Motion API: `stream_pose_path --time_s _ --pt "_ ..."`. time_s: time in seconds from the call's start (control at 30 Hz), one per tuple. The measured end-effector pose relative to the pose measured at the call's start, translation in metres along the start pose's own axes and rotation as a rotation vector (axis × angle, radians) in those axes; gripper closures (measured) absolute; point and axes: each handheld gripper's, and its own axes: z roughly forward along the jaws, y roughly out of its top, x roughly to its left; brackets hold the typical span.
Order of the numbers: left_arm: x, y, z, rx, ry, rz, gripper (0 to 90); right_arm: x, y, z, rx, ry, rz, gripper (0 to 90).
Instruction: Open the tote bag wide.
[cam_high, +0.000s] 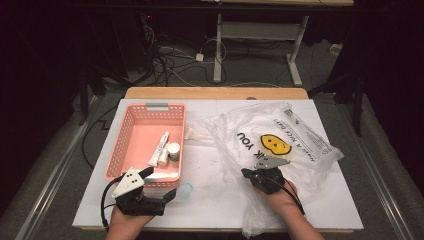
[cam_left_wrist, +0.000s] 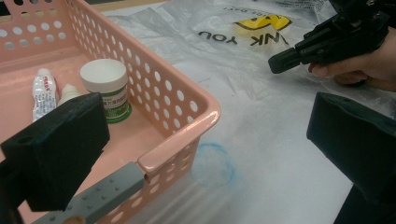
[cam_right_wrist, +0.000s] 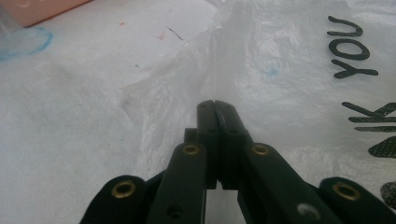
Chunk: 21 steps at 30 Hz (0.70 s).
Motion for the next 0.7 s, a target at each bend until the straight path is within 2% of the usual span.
stream_pose_path --time_s 0.2,0.7 --pt "0.001 0.0 0.0 -0.003 0.002 -0.001 0.0 -0.001 0.001 -0.004 -0.042 0.003 0.014 90.0" --pt "0.001 0.0 -0.001 -0.008 0.007 0.0 0.0 -0.002 0.007 -0.016 -0.133 0.003 0.013 90.0"
